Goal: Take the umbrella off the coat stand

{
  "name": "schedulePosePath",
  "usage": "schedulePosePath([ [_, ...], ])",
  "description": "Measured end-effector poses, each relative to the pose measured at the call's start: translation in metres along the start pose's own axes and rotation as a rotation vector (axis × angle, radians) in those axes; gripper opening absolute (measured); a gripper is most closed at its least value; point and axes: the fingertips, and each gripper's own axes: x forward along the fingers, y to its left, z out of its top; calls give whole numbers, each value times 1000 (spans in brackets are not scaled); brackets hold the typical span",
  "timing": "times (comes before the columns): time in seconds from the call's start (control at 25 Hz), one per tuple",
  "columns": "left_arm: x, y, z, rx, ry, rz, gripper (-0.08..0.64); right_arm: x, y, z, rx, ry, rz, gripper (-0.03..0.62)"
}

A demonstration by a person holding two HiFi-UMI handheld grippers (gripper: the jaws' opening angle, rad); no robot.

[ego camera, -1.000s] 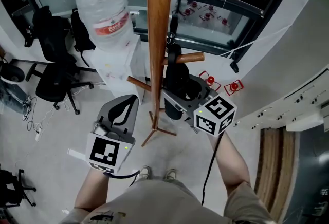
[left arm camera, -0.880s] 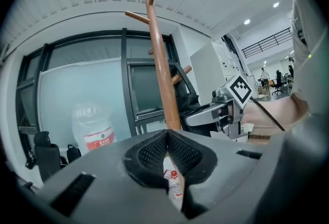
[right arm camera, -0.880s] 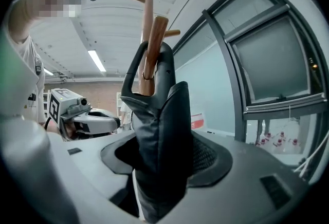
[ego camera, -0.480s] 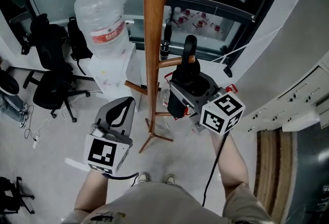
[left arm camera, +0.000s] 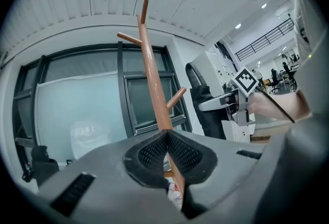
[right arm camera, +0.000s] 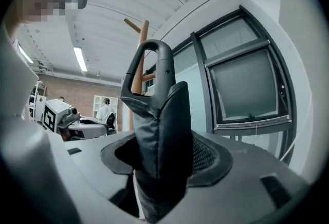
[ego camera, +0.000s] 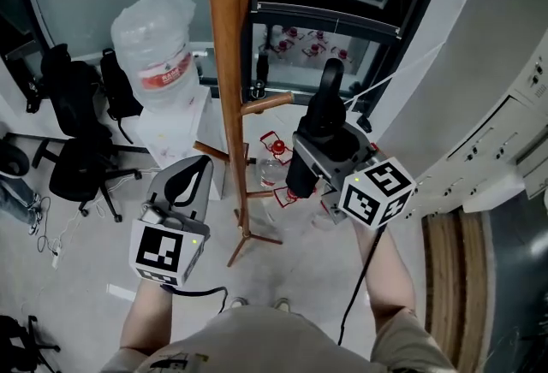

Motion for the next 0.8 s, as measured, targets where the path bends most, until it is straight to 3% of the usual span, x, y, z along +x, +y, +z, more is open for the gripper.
schedulePosePath([
  [0.36, -3, 0, 42, 66, -66, -5, 8, -64, 6, 53, -96, -81, -134, 256],
  [0.6, -6, -17, 64, 76, -136, -27, 8, -112, 19, 81, -86, -177, -216, 256],
  [0.8, -16, -24, 69, 72, -149, -34, 8, -135, 36, 79, -87, -197, -239, 256],
])
